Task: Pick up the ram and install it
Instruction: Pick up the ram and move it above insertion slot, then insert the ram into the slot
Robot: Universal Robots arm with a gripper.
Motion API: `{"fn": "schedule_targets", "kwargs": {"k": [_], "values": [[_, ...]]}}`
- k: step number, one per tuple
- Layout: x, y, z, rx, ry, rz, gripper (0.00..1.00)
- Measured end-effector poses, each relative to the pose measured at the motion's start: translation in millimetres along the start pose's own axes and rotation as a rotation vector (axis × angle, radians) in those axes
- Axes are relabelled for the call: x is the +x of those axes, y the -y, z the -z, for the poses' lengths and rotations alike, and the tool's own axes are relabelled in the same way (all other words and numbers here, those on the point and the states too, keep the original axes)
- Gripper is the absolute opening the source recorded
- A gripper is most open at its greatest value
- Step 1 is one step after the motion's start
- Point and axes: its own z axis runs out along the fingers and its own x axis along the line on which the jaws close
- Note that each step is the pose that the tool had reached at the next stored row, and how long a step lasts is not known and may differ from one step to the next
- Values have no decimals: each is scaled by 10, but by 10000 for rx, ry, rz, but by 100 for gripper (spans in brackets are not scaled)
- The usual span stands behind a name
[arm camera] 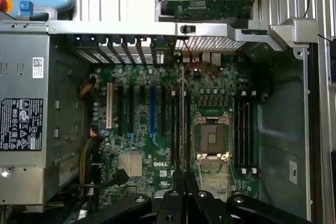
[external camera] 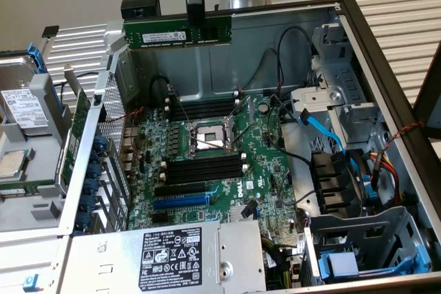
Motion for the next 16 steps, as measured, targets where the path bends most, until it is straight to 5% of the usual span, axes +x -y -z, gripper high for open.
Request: {"fn": "schedule_targets", "kwargs": {"k": [10,16], "values": [[-35,271,5,1,1,1,12],[-47,333,3,0,1,-1,12]]}}
